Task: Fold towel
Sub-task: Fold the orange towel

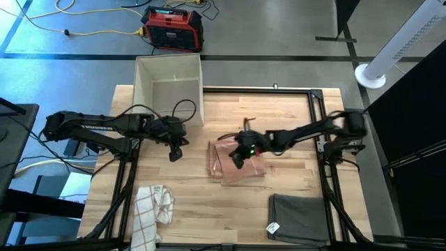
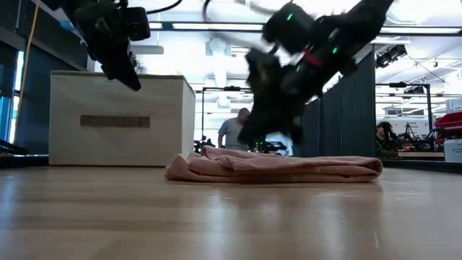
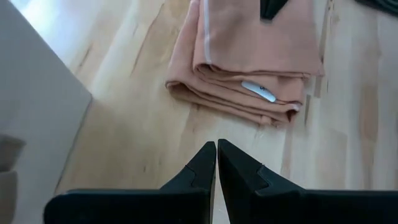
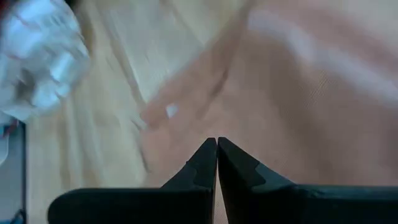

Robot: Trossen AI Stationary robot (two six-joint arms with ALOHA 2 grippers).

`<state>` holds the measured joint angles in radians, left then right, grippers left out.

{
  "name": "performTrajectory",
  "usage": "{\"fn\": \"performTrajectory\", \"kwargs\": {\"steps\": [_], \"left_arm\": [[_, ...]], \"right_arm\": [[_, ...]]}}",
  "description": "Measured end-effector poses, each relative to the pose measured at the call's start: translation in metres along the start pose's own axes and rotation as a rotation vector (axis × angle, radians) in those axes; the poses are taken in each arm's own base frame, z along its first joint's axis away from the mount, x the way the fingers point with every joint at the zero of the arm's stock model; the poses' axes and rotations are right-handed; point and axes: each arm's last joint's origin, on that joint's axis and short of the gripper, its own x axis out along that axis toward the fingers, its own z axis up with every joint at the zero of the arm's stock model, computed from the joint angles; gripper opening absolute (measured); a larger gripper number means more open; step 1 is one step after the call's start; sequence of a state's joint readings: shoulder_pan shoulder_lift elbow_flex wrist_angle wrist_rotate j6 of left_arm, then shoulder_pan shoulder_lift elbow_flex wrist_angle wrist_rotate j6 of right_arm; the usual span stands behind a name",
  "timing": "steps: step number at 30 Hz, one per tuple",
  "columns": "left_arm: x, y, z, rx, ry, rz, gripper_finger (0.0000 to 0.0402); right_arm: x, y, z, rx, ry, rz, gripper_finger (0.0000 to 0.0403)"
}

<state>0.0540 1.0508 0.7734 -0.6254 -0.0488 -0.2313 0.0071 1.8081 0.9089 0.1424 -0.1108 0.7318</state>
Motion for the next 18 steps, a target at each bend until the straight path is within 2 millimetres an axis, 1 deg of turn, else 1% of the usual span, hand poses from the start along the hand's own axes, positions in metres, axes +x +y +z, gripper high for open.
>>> {"fn": "performTrajectory", "kwargs": {"steps": [3,6,10,16,18], "left_arm": [[0.003,-0.001,0.000,0.001,0.016,-0.009,0.0009],[0.004,-0.003,-0.001,-0.004,0.025,-0.014,0.0009],[0.004,-0.005,-0.002,0.002,0.027,-0.022,0.0009],[0.004,-0.007,-0.002,0.009,0.027,-0.026,0.0009],[0.004,-0.006,-0.002,0.013,0.027,-0.025,0.0009]], "right_arm": [[0.013,-0.006,-0.005,0.080,0.053,-0.026,0.0000],[0.012,-0.016,-0.017,0.149,0.126,-0.104,0.0000],[-0.008,-0.024,-0.029,0.175,0.202,-0.190,0.0000],[-0.048,-0.042,-0.053,0.191,0.267,-0.318,0.0000],[-0.058,-0.051,-0.054,0.211,0.260,-0.362,0.0000]]}}
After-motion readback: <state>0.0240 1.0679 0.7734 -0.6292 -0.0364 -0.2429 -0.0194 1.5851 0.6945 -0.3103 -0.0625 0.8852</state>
